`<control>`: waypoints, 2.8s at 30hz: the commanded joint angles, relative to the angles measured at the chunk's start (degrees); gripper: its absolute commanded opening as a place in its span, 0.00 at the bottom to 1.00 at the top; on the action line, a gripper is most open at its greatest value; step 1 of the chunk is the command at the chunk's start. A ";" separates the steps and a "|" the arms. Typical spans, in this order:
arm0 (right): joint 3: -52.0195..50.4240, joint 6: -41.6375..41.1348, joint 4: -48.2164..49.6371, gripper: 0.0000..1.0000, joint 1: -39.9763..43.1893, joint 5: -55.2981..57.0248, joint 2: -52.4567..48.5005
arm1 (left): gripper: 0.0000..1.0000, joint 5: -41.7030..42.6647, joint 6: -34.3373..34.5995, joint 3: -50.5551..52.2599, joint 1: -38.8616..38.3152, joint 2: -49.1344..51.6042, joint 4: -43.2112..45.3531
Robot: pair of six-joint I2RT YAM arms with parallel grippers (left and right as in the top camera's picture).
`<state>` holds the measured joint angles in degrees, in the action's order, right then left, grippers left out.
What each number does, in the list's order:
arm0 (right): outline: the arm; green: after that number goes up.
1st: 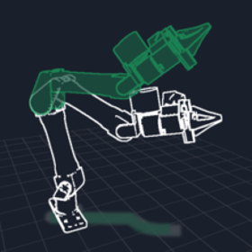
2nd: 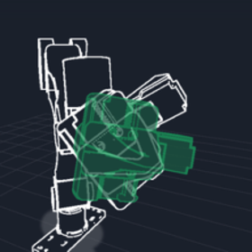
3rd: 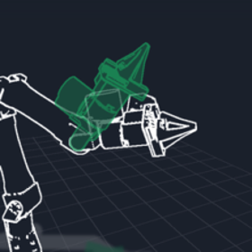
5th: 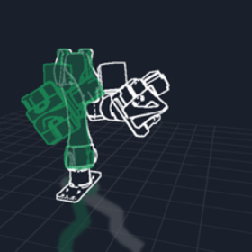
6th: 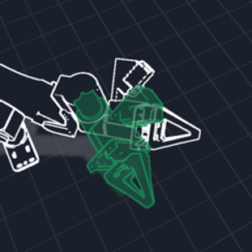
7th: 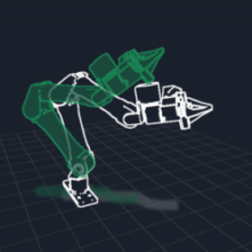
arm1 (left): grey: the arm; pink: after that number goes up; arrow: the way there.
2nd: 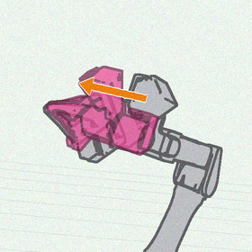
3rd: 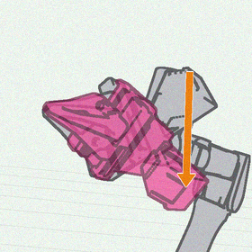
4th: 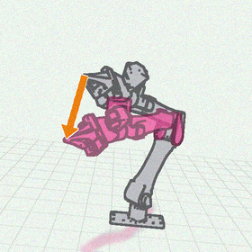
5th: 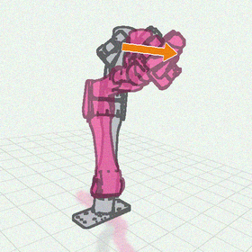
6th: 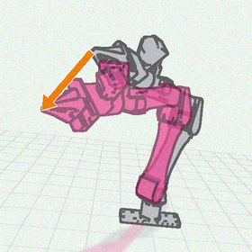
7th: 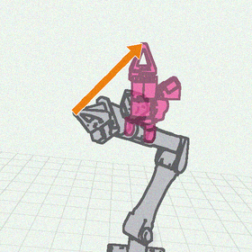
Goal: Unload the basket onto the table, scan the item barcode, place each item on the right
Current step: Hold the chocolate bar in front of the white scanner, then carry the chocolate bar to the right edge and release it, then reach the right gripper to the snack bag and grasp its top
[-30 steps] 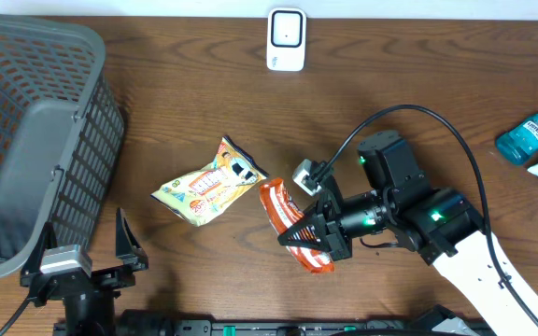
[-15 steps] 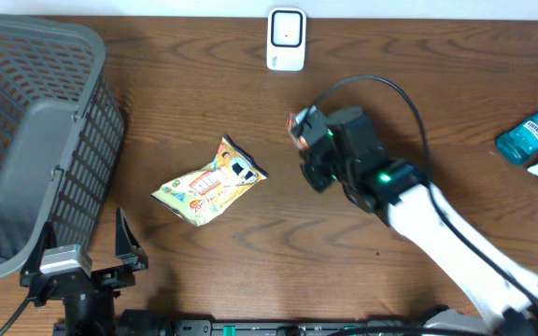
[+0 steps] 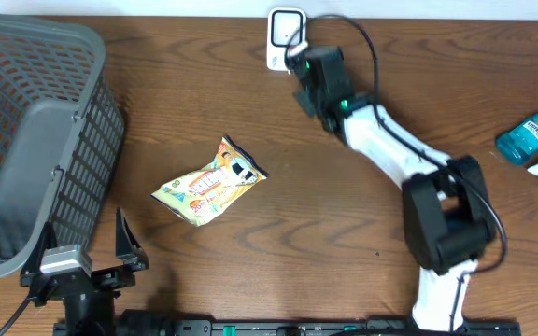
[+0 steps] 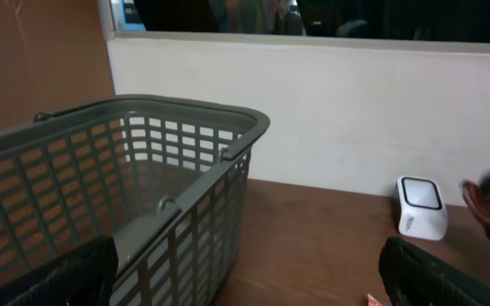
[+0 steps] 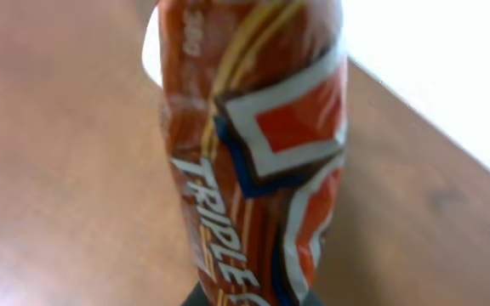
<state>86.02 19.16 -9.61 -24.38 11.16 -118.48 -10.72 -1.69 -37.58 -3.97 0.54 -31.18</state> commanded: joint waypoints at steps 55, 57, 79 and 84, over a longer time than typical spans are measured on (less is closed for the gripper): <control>45.51 -24.06 -59.54 0.83 40.85 25.44 -28.87 | 0.98 -0.48 0.07 0.68 -0.35 -0.39 -0.07; 45.53 -24.09 -59.54 0.99 40.46 21.31 -26.34 | 0.98 -0.48 0.07 0.68 -0.35 -0.39 -0.07; 45.38 -46.34 -71.08 0.99 2.69 -49.31 -5.90 | 0.98 -0.46 0.09 0.68 -0.35 -0.39 0.37; 45.38 -55.60 -67.87 0.99 -11.37 -37.88 -8.76 | 0.98 -0.46 0.09 0.68 -0.35 -0.39 0.37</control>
<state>131.39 -27.11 -78.39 -28.84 -33.34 -125.38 -10.72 -1.67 -37.15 -3.99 0.54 -31.07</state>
